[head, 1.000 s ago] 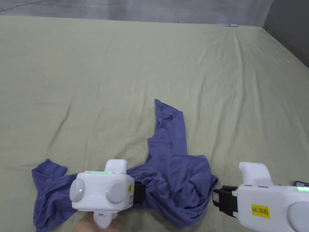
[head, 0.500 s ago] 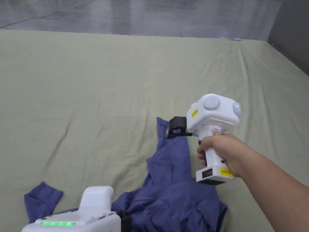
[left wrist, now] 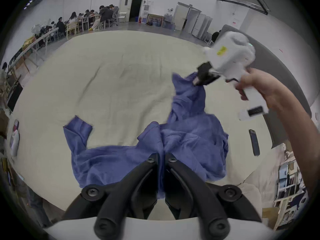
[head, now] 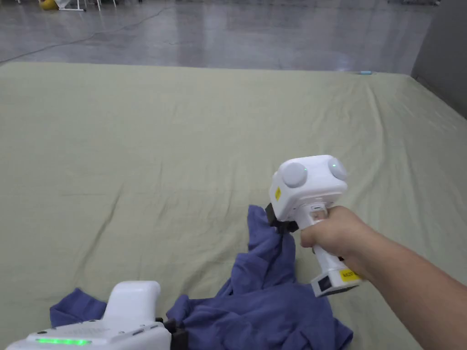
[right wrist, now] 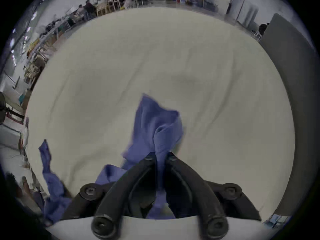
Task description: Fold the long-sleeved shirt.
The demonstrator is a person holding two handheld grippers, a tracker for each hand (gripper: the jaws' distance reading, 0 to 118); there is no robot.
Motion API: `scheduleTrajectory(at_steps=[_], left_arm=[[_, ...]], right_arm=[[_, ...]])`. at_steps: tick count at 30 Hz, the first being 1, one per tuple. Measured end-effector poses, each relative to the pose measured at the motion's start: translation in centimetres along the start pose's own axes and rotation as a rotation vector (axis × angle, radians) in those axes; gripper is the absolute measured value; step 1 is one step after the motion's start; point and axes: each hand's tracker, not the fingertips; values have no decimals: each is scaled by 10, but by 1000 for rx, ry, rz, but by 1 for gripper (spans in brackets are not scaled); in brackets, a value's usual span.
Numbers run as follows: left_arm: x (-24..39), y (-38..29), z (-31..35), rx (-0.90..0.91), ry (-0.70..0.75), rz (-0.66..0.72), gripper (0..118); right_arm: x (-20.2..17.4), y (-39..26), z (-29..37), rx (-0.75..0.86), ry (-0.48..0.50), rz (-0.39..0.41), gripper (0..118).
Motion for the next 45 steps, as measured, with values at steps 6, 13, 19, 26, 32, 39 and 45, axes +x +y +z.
scheduleTrajectory(at_steps=[6, 13, 19, 26, 32, 39, 45], left_arm=[[-5, 60, 42, 105, 9, -64, 0], [0, 172, 112, 274, -7, -177, 0], [23, 289, 152, 391, -39, -223, 0], [41, 412, 163, 435, -24, -154, 0], [38, 452, 157, 498, -24, -93, 0], [31, 412, 88, 388, 36, -154, 0], [1, 338, -11, 203, 53, -180, 0]], right_arm=[[36, -8, 146, 218, -7, 28, 4], [71, 11, 310, 443, -101, -8, 4], [83, 63, 401, 584, -184, -77, 4], [94, 135, 447, 652, -215, -164, 4], [108, 162, 443, 680, -199, -262, 4], [118, 149, 352, 628, -182, -205, 4], [126, 78, 199, 467, -126, -256, 4]])
